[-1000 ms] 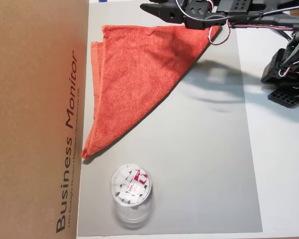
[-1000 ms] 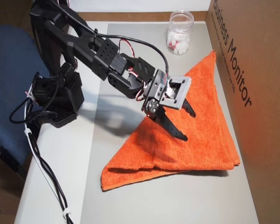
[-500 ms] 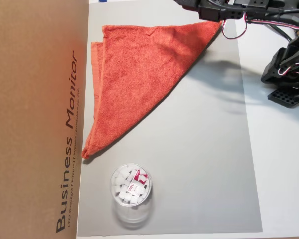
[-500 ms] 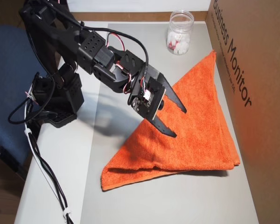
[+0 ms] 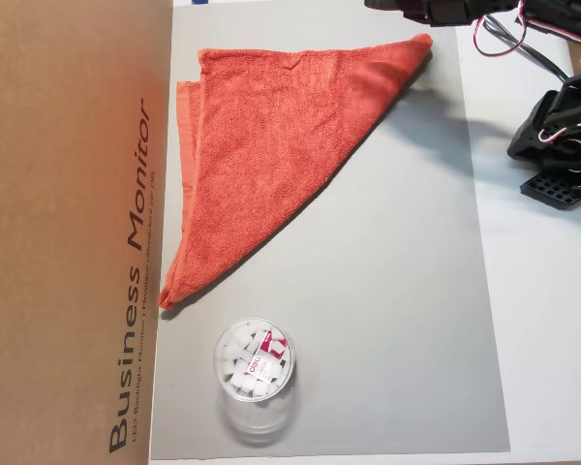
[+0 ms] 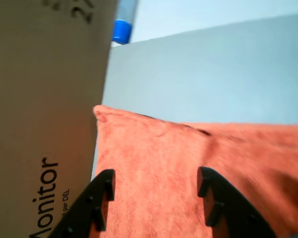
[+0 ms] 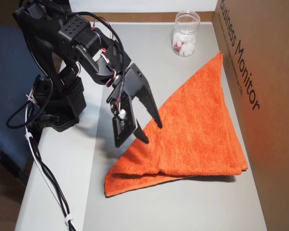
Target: Fold the blanket.
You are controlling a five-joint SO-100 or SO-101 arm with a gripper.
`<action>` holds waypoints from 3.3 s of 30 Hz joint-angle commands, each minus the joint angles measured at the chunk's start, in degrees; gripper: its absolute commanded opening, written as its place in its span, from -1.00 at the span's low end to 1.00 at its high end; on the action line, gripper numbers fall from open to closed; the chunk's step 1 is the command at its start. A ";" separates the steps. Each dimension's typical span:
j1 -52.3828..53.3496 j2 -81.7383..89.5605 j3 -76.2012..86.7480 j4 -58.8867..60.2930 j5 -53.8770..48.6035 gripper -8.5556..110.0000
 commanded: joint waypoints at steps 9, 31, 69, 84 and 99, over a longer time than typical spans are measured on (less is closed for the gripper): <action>9.32 6.50 2.46 16.79 3.78 -0.58; 14.85 16.08 31.03 0.00 -2.46 -0.57; 13.36 7.65 40.87 -26.10 -17.75 -0.58; 13.01 1.32 39.81 -28.13 -18.19 -0.58; 13.89 -10.63 30.41 -28.04 -19.51 -0.67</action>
